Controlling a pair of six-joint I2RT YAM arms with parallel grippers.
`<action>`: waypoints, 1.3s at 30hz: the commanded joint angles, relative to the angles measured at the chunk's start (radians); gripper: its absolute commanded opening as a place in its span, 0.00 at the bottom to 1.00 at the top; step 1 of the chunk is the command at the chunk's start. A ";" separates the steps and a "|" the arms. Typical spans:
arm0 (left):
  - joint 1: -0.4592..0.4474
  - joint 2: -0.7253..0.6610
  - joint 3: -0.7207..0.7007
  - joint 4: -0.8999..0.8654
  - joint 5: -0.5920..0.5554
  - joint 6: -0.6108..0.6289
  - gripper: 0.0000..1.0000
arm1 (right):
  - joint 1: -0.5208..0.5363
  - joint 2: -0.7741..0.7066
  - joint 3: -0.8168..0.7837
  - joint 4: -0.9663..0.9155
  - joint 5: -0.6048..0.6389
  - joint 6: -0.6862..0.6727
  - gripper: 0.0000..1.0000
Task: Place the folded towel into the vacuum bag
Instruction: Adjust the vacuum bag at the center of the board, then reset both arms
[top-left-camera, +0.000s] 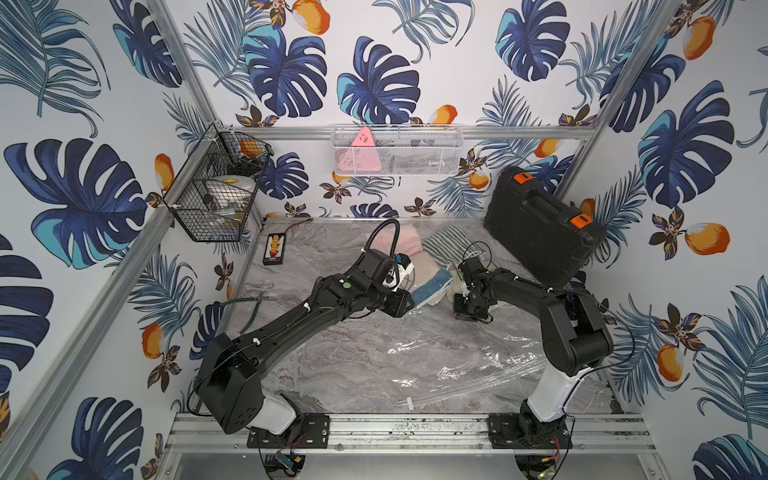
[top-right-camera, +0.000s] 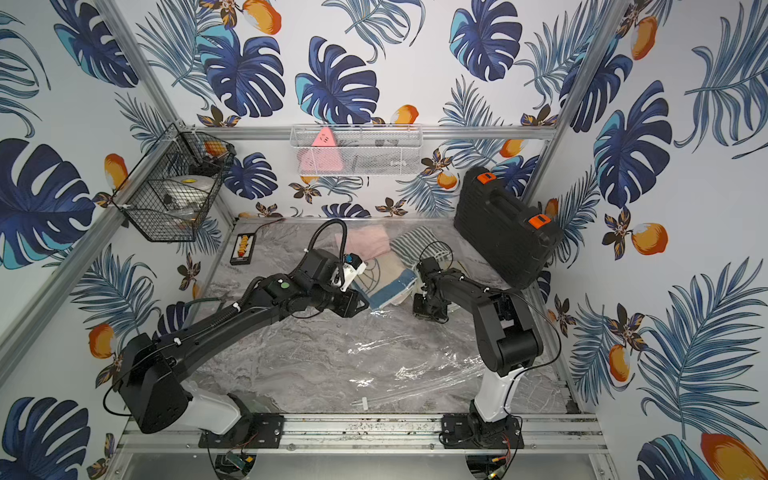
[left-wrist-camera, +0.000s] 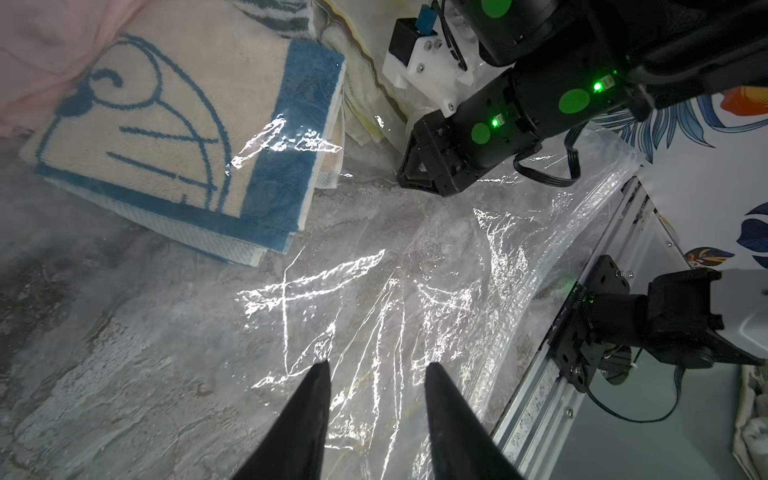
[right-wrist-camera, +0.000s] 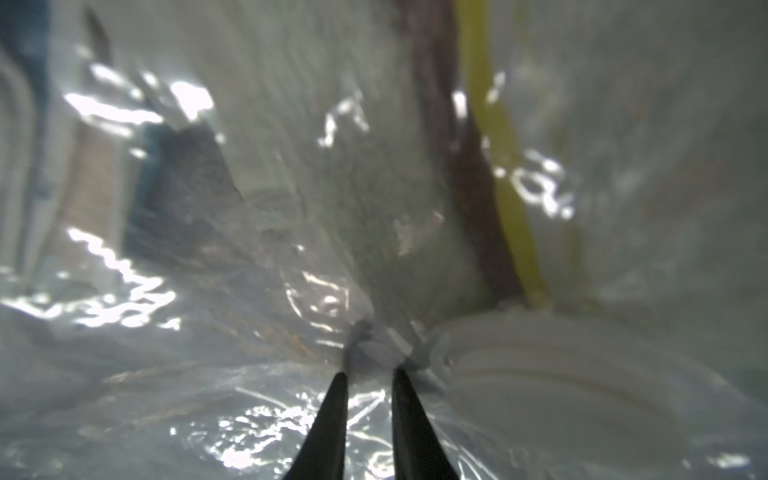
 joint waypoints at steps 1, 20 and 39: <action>0.000 0.001 -0.010 0.017 -0.024 -0.014 0.43 | 0.022 0.064 0.052 0.080 -0.026 0.011 0.20; 0.070 -0.321 -0.494 0.595 -0.435 0.244 0.60 | -0.117 -0.488 -0.408 0.796 0.480 -0.295 1.00; 0.408 -0.070 -0.761 1.152 -0.749 0.246 0.96 | -0.216 -0.344 -0.707 1.356 0.409 -0.346 1.00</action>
